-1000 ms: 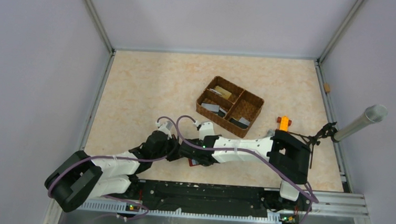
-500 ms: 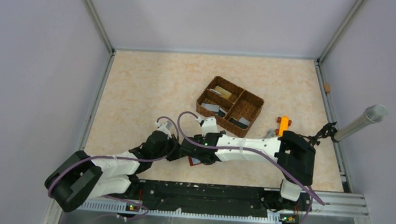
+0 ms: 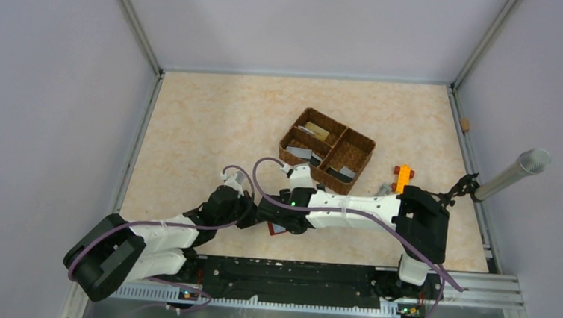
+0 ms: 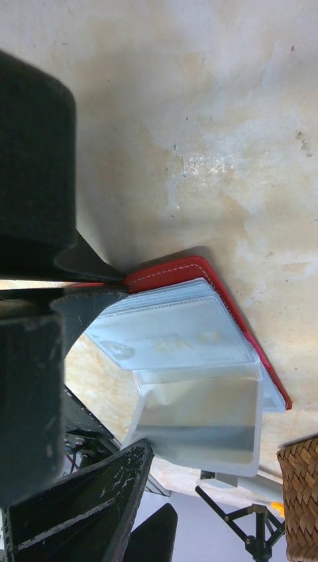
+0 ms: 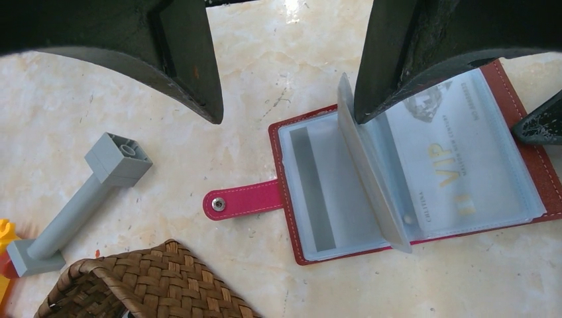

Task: Put the credit cards into the card holder
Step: Turn over the card slot in the card holder.

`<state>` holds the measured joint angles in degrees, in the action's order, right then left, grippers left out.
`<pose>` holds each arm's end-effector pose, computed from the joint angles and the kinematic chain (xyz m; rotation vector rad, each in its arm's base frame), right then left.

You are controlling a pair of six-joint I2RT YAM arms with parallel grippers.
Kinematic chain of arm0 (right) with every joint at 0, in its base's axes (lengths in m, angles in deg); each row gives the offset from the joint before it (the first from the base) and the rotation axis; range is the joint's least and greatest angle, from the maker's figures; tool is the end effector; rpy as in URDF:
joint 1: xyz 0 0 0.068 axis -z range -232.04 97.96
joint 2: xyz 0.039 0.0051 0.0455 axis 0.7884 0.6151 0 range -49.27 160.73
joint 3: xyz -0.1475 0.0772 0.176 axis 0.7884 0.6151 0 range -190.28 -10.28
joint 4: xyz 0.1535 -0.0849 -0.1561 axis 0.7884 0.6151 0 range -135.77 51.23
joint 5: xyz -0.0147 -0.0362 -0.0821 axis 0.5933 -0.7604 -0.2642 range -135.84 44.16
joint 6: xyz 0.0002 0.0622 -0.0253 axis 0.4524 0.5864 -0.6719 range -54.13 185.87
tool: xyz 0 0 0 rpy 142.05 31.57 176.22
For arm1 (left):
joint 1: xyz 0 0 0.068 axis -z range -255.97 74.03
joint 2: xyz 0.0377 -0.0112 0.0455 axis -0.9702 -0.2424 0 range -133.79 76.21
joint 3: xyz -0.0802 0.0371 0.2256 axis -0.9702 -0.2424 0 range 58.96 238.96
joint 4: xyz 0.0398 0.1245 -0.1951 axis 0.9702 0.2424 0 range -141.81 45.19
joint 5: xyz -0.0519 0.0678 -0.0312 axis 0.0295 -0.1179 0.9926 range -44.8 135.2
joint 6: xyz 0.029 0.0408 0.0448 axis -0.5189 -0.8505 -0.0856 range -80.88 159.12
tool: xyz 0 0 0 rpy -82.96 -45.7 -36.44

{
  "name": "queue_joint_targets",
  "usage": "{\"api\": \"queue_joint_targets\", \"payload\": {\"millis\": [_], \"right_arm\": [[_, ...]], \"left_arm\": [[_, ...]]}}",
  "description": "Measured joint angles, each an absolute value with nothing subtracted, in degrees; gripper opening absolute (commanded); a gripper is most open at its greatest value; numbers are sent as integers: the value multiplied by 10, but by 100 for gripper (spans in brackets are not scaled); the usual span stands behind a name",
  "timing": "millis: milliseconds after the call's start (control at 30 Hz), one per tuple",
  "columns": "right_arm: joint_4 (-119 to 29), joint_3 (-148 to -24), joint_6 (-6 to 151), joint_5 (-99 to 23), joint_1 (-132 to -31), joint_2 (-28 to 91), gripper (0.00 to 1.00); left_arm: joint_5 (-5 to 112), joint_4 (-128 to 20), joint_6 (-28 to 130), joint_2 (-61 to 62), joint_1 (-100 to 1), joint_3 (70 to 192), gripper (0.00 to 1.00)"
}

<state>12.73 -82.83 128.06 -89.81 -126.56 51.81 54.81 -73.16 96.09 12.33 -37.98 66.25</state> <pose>0.1130 0.2687 0.1784 -0.2323 2.3821 -0.2986 0.1446 -0.1244 0.1013 -0.2931 2.3875 -1.0538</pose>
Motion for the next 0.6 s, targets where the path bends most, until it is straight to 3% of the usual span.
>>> {"api": "queue_joint_targets", "payload": {"millis": [333, 533, 600], "right_arm": [[129, -821, 1279, -894, -1260, 491, 71], [79, -757, 1265, -862, -1238, 429, 73], [45, -725, 1248, -842, -1221, 406, 75]], "left_arm": [[543, -725, 962, 129, -380, 663, 0], [543, -722, 962, 131, -380, 663, 0], [543, -721, 960, 132, -380, 663, 4]]}}
